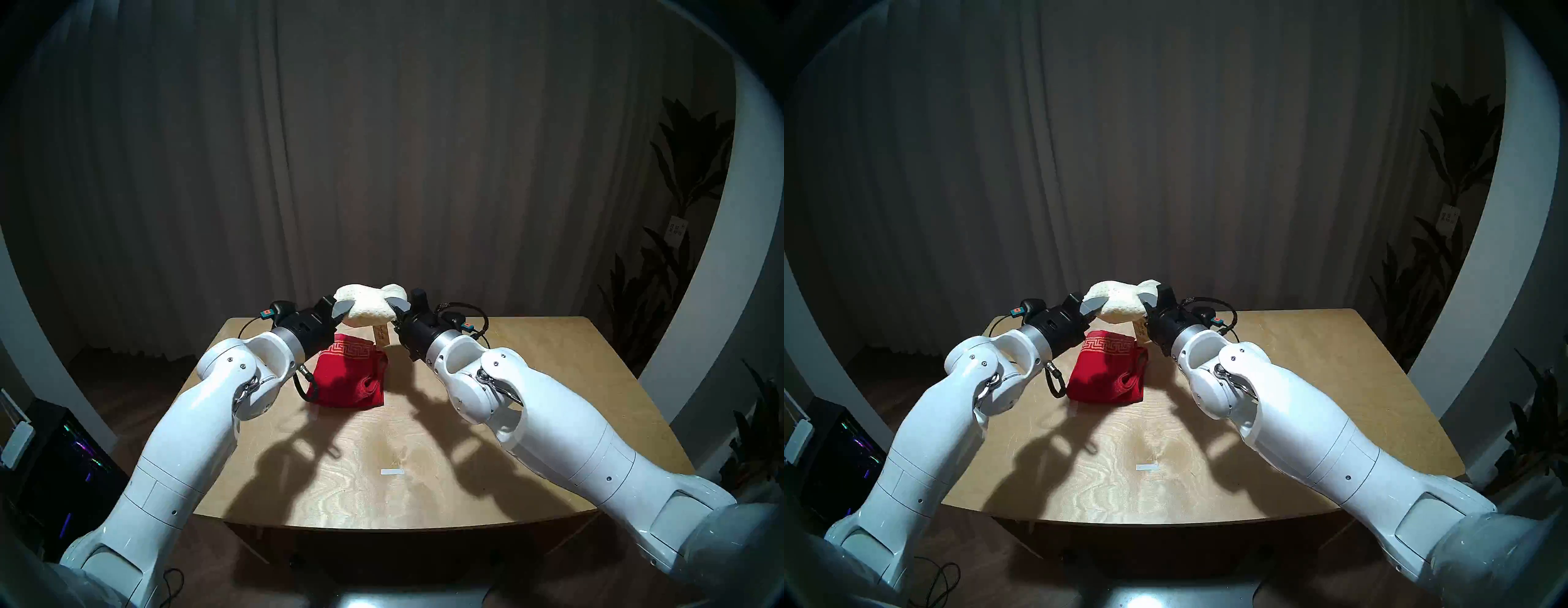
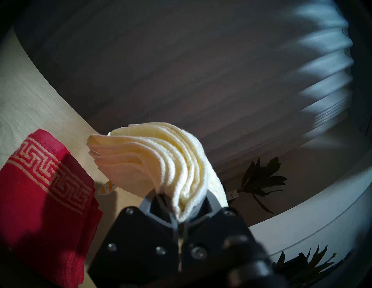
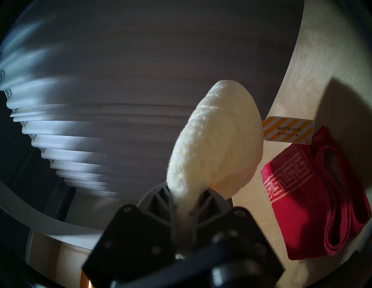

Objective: Fold each towel twice and stack them on table

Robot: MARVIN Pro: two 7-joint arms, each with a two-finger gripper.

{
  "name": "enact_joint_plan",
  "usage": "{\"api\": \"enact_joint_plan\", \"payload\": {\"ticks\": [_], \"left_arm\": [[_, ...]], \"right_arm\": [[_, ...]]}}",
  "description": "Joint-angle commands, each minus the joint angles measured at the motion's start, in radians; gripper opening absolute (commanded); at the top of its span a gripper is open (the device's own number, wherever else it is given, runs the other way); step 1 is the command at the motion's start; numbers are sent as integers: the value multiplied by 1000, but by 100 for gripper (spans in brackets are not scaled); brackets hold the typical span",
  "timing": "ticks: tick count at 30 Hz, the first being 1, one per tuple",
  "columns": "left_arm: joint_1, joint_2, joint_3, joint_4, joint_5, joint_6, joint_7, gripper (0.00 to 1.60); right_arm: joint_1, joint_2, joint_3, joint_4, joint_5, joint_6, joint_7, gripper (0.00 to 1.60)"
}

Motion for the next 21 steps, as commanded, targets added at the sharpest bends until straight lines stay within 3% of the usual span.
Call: {"api": "enact_joint_plan", "payload": {"ticks": [1,21], "left_arm": [[-22,23,-29,21,-2,9,-34,0],[-72,42,-43,194,5,32,-117,0]], "right_arm": [[63,-77,-11,25,-17,-7,4,0],[139,-212,-99,248,-48,-1,12,0]]}}
